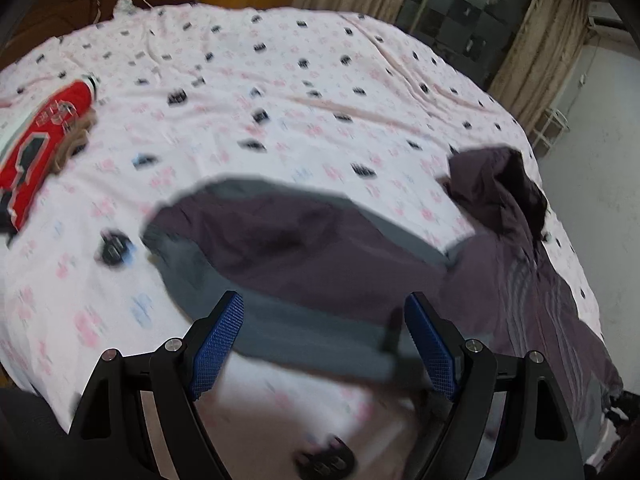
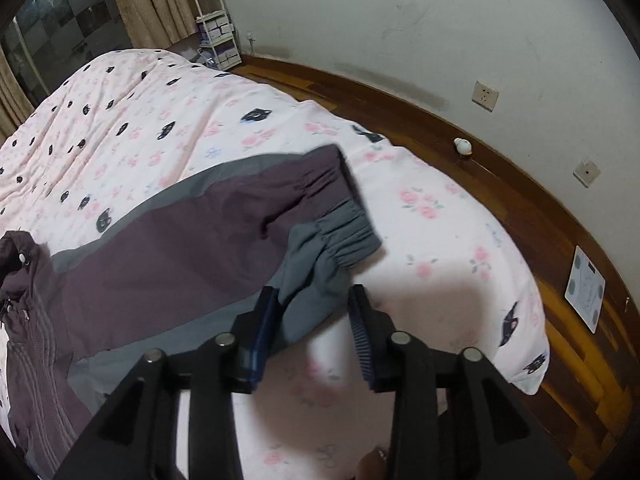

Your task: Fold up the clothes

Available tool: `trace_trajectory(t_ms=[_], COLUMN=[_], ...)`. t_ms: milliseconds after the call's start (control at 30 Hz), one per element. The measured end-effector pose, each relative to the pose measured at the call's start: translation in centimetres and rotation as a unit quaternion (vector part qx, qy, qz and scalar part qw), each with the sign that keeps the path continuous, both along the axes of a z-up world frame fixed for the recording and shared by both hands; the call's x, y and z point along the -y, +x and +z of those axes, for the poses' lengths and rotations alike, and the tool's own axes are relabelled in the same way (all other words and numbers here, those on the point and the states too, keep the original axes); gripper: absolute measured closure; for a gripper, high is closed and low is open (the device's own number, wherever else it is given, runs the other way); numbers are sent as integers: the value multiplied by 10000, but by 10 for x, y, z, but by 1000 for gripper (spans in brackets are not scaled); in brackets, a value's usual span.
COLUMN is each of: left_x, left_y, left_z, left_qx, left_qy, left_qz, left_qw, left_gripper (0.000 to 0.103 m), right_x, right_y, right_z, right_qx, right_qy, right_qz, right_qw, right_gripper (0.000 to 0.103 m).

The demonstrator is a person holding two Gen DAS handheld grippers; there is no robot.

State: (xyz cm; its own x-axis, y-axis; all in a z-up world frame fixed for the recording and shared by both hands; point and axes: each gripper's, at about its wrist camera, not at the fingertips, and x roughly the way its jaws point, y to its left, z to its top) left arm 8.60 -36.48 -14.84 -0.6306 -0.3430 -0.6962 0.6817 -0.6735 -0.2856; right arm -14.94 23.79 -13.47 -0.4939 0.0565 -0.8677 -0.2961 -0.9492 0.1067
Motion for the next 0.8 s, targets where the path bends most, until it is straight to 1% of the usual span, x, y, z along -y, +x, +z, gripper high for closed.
trace_trajectory(t_ms=[33,67,100,133,200,267,367,400,433,533,600,633,667,700,733,767,800], left_x=[8,17,26,34,49,60,76,81,86,100,107,110,115,120,123,125,127], left_y=[2,3,4,3,-2,-3,6,9,11,17,20,20,21,21,20,17,14], left_z=[4,8,11,15,21,26,29,29,28,19,13,10,6,2,-2,-6,-9], left_qx=[-55,-117,-180,-151,60,176,153,190,203,203,214,179,115,50,20,19,-13], left_qy=[-16,-8,0,-44,-219,-391,-430,-442,-385,-10,209,362,556,751,920,1066,1190], left_qz=[47,66,85,63,-48,-87,-177,-187,-258,-679,-923,-1060,-1224,-1386,-1517,-1622,-1752], left_qw=[10000,9999,9998,9999,9997,9990,9988,9987,9987,9975,9953,9935,9909,9875,9841,9810,9773], left_gripper=[24,24,24,24,24,24,24,23,23,23,23,23,23,23,23,23,23], right_x=[-2,-2,-2,-1,-1,6,17,22,28,61,89,106,123,140,158,178,201], right_y=[0,2,4,5,9,12,19,21,23,26,28,29,30,31,31,32,33], right_z=[1,7,12,18,29,44,68,75,82,97,105,108,112,115,118,122,126], right_qx=[4,-72,-147,-223,-375,-616,-995,-1107,-1234,-1443,-1526,-1542,-1553,-1520,-1462,-1368,-1226], right_qy=[35,194,352,511,828,1260,1774,1875,1957,2105,1899,1684,1464,1197,864,440,-13], right_qz=[-31,-42,-53,-65,-86,-12,75,130,237,978,1730,2190,2645,3098,3594,4158,4789], right_qw=[10000,9998,9993,9984,9958,9901,9791,9759,9726,9619,9543,9486,9405,9309,9176,8980,8693], right_gripper=[56,49,45,44,44,44,41,41,41,37,36,36,36,36,36,36,36])
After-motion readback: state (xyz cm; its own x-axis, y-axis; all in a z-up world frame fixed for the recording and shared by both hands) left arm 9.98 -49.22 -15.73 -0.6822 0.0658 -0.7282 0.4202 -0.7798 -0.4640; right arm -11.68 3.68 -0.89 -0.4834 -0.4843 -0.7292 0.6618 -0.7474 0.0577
